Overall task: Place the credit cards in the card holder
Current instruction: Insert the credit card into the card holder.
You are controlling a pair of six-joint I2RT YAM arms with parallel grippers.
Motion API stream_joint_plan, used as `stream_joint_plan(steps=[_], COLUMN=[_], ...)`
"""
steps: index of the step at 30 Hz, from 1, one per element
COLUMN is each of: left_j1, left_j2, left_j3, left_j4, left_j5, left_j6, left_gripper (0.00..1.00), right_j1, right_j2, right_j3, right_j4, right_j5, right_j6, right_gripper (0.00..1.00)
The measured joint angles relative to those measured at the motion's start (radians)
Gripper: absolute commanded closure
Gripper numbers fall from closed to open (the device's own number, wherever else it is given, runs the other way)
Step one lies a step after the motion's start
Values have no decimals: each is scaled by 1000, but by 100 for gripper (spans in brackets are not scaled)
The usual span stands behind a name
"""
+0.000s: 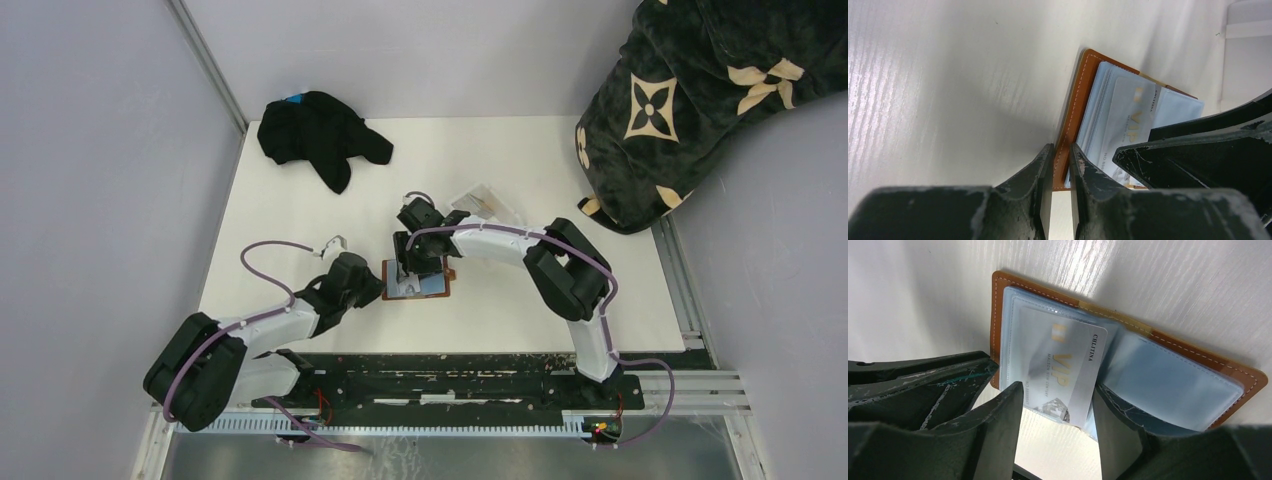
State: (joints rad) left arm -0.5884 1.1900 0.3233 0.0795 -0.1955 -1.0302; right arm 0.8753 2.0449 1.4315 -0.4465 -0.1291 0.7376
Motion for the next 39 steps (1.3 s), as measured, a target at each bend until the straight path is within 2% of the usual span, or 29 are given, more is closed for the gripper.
stream_joint_plan(steps=[17, 23, 35, 37, 39], left_j1=[-3, -14, -26, -26, -26], left_j2=[-39, -50, -93, -93, -93], left_j3=[-39, -45, -55, -55, -55], left_j4=[19, 14, -37, -37, -37], left_j5=[7, 7, 11, 11, 12], left_j6=[-2, -2, -28, -33, -38], left_gripper=[86, 89, 95, 95, 95], right_j1=[49, 60, 88, 93, 98], right_j2=[82, 83, 113, 126, 144], right_j3=[171, 183, 288, 298, 307], right_j4=[-185, -225, -303, -320, -338], right_j5=[77, 77, 86, 93, 105], right_j6=[-2, 3, -14, -26, -37], right_gripper=[37, 35, 28, 23, 22])
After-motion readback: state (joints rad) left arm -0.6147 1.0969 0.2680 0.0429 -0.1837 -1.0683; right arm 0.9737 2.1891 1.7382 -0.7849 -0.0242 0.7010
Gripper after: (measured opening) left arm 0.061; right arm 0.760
